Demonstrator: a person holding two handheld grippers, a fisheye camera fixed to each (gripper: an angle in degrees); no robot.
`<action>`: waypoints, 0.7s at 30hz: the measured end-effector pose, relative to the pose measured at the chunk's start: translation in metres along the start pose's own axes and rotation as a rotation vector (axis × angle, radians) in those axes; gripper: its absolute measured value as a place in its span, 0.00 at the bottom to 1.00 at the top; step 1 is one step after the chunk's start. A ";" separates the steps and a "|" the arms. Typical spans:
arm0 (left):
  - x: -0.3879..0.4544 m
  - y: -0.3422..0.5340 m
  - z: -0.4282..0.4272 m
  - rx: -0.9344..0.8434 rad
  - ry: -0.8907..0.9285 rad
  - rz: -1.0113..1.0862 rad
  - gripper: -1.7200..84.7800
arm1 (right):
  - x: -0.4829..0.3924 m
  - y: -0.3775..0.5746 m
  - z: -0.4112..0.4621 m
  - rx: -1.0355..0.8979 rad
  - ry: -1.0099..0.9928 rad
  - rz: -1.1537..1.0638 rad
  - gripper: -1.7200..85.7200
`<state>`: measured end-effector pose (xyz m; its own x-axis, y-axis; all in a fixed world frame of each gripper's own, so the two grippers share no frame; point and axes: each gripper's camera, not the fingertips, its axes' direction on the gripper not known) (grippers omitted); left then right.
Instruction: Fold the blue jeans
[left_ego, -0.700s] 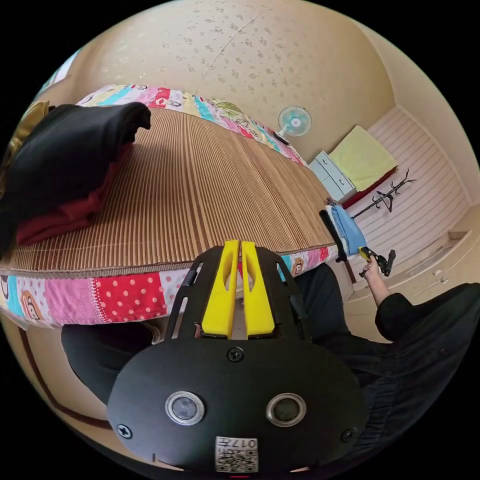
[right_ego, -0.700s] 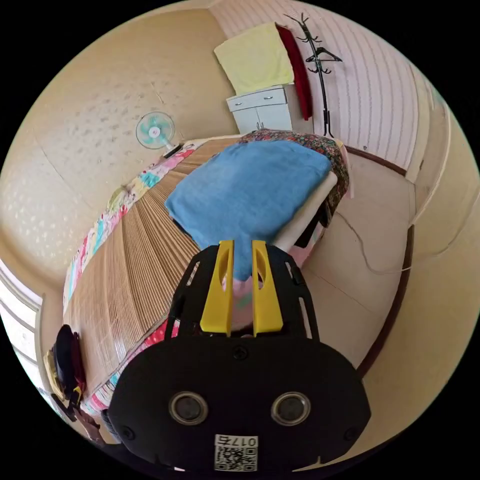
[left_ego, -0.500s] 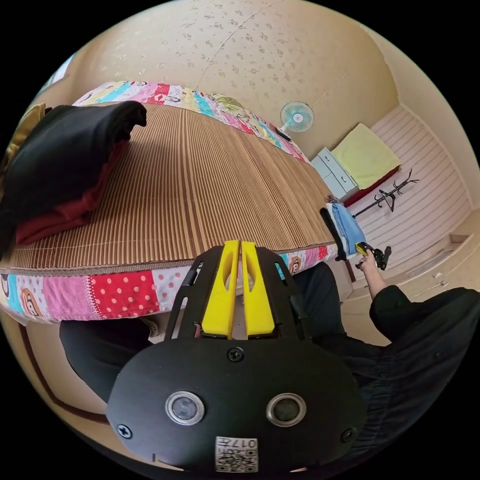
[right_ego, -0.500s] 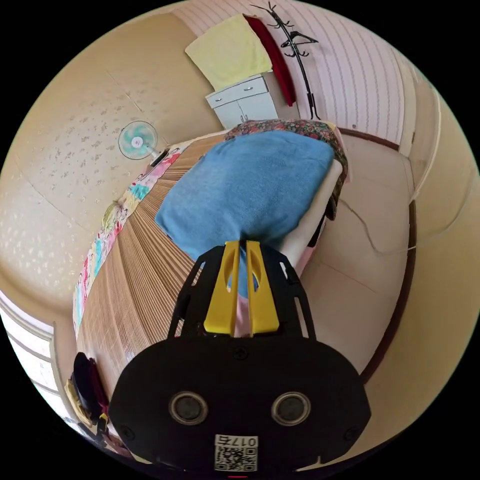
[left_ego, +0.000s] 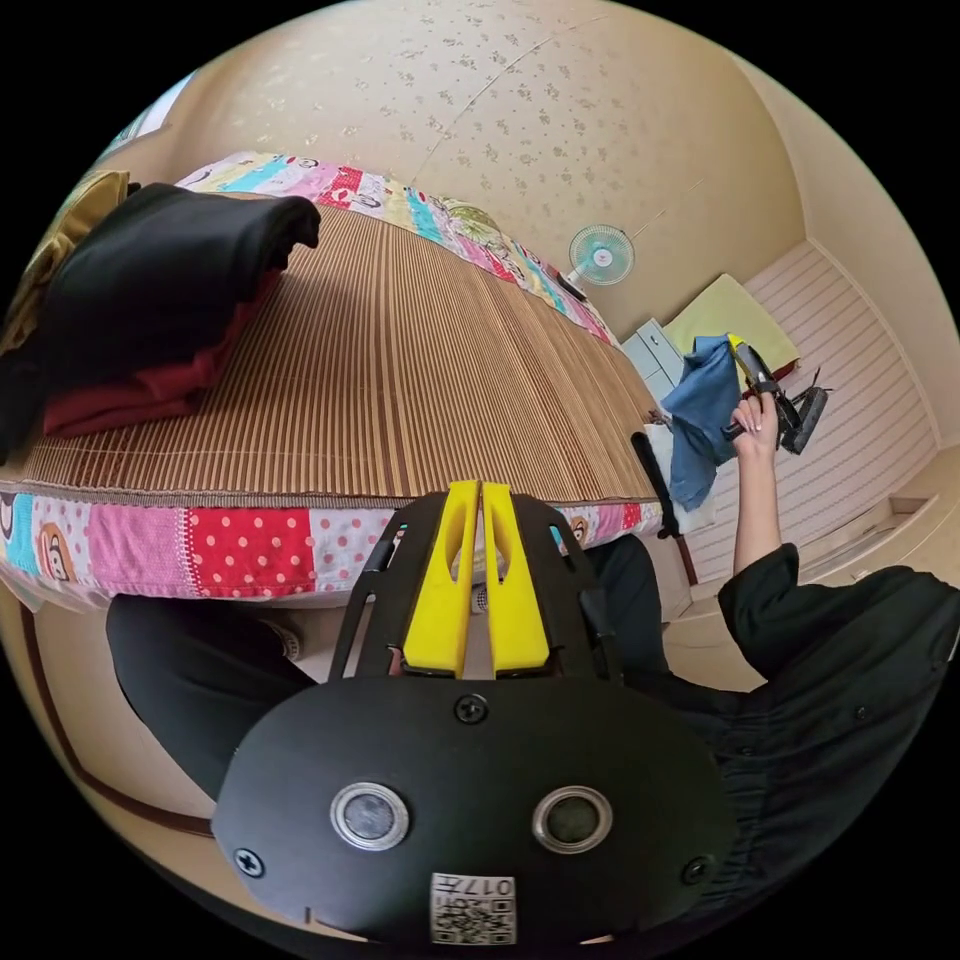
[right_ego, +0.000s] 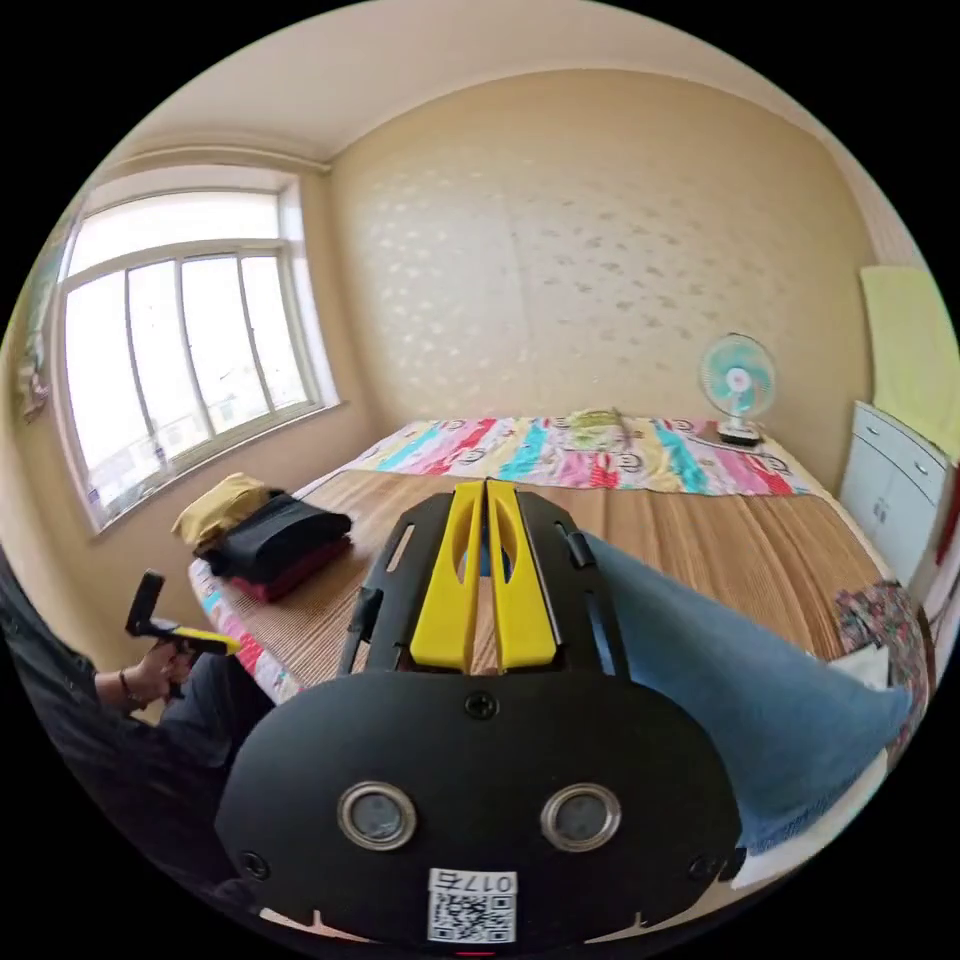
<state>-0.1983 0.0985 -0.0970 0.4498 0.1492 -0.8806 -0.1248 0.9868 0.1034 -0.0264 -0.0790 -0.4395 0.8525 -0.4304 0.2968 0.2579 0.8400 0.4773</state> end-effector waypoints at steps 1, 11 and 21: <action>-0.004 0.002 0.002 -0.002 0.000 -0.011 0.01 | -0.017 0.009 0.019 -0.060 -0.191 -0.069 0.03; -0.024 -0.001 0.036 -0.026 0.030 -0.067 0.01 | 0.021 0.147 0.049 -0.367 0.073 0.433 0.05; 0.016 -0.025 0.097 -0.066 0.103 0.026 0.01 | 0.171 0.253 -0.014 -0.436 0.373 1.075 0.12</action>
<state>-0.1015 0.0821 -0.0691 0.3523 0.1643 -0.9213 -0.1950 0.9757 0.0995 0.1912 0.0648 -0.2799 0.7853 0.6140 0.0792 -0.5899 0.7810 -0.2049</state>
